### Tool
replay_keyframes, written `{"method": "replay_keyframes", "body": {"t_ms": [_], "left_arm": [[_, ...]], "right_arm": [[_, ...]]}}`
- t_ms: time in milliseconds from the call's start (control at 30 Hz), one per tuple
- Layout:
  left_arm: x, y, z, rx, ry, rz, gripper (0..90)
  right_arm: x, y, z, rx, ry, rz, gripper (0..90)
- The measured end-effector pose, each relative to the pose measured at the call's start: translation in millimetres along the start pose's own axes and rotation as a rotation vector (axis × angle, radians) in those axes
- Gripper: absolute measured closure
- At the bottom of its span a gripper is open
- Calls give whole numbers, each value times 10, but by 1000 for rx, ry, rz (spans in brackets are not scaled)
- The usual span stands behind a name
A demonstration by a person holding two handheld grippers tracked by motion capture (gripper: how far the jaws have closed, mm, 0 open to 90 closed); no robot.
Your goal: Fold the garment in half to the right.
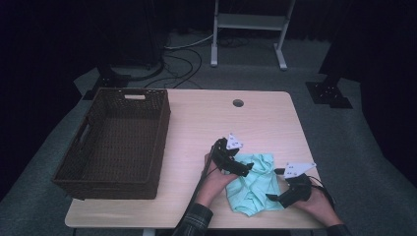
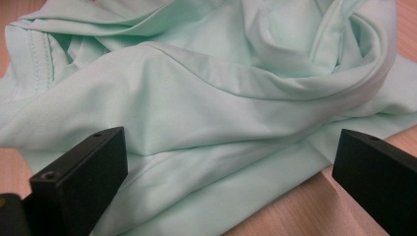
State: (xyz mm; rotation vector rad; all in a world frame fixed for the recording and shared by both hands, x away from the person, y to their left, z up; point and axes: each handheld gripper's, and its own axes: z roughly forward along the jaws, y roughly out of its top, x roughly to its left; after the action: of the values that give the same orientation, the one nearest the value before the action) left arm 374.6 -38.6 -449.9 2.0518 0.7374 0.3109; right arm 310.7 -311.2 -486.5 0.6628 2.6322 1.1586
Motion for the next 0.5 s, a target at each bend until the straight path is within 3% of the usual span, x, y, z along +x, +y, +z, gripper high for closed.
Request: {"method": "replay_keyframes", "body": {"t_ms": [233,500], "left_arm": [[307,-107,-27,48,84,-45,0],[450,-191,118,113,133,-66,0]], "right_arm": [[-2,1,2,-2,1,1,0],[13,13,13,-4,5,-6,0]]}}
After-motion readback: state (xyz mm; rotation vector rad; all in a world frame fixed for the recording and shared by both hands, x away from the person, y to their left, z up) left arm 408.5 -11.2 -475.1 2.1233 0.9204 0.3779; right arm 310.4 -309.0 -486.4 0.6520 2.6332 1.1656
